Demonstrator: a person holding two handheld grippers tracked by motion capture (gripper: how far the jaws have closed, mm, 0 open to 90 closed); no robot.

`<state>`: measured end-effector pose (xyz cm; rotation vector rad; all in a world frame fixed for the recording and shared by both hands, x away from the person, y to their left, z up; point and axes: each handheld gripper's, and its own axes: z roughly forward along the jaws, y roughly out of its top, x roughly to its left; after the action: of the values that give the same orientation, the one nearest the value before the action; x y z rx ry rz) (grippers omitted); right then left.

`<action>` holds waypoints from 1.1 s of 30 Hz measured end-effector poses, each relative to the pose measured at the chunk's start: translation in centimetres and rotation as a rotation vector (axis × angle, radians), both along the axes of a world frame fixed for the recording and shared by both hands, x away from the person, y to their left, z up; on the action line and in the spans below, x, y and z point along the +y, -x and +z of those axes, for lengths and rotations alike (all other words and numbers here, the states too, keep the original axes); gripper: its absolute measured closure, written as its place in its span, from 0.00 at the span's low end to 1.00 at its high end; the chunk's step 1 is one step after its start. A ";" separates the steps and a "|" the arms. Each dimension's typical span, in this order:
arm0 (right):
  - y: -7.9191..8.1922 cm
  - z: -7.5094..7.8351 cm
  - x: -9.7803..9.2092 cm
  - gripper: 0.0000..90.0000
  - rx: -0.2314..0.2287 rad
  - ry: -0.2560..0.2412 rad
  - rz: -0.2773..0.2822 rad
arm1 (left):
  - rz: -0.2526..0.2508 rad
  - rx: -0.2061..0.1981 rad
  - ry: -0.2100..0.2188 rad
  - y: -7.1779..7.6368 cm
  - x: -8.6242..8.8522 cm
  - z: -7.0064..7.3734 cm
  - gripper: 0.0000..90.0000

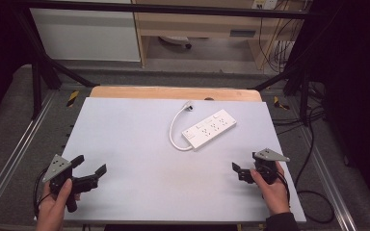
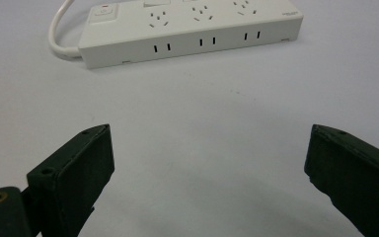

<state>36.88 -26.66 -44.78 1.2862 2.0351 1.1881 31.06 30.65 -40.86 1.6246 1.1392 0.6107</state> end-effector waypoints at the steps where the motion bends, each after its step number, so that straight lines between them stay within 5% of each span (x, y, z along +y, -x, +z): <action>1: 0.0 0.0 0.0 0.06 -0.002 -0.002 0.002 | 0.000 0.000 0.000 0.0 0.0 0.0 0.06; 33: 1.1 2.1 0.2 0.07 -0.164 -0.084 0.021 | -0.009 -0.003 0.001 0.1 -0.1 0.1 0.06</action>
<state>35.80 -26.45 -42.68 1.1671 1.9037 1.3554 30.98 30.57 -40.76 1.6269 1.1296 0.6064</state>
